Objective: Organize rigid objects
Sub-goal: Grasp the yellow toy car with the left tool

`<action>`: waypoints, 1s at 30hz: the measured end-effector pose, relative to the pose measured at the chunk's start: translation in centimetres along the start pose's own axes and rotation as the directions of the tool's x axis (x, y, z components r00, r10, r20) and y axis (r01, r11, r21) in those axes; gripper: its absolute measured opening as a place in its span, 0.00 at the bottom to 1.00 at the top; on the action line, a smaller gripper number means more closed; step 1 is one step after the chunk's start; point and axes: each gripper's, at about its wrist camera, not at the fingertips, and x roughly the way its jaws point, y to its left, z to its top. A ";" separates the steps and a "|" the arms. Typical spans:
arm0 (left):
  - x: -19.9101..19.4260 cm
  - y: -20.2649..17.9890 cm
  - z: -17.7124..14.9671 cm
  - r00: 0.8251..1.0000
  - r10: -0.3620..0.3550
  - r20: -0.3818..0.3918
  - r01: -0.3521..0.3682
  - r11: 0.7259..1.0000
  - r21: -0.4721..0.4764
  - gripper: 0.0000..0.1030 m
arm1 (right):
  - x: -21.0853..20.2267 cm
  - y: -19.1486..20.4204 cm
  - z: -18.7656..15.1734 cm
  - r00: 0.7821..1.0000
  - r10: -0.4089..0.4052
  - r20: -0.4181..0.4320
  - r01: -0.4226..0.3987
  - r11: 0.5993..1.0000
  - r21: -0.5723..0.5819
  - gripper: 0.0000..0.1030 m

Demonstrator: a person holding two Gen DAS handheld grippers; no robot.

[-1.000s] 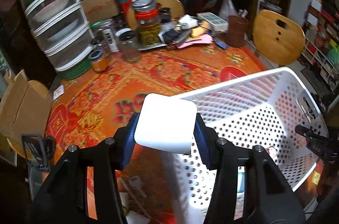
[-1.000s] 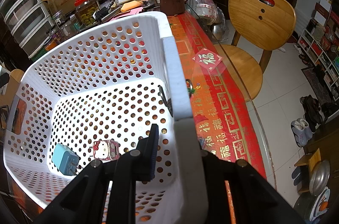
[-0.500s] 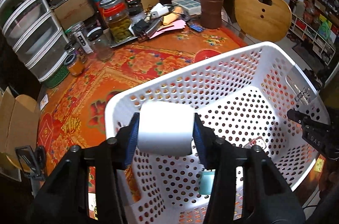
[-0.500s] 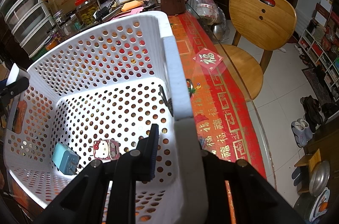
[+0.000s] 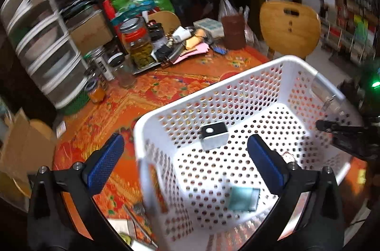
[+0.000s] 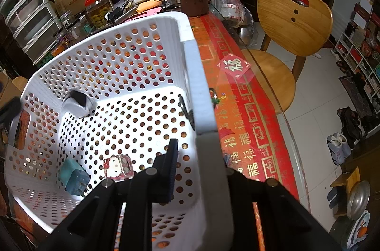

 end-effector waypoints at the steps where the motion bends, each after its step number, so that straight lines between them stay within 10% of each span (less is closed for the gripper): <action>1: -1.3 1.4 -0.5 1.000 -0.025 0.014 0.025 0.998 -0.049 0.99 | 0.0 0.0 0.0 1.000 0.000 0.001 0.000 1.000 0.000 0.18; 4: -5.1 6.1 -3.1 0.997 -0.068 0.047 0.074 0.984 -0.159 0.99 | 0.0 0.0 0.0 1.000 -0.002 0.000 0.002 1.000 -0.003 0.18; 9: -6.1 13.1 -10.5 0.996 0.078 -0.053 -0.089 0.966 -0.244 0.99 | -0.1 0.0 0.0 1.000 -0.002 -0.001 0.002 1.000 -0.005 0.18; 17: -1.9 17.9 -20.7 0.986 -0.025 -0.164 -0.047 0.904 -0.425 0.96 | -0.1 -0.1 -0.1 1.000 -0.004 -0.001 0.004 1.000 -0.006 0.18; 30: 2.4 16.8 -21.9 0.978 -0.081 -0.194 -0.021 0.881 -0.473 0.51 | -0.1 -0.2 -0.1 1.000 -0.010 -0.006 0.010 1.000 -0.007 0.18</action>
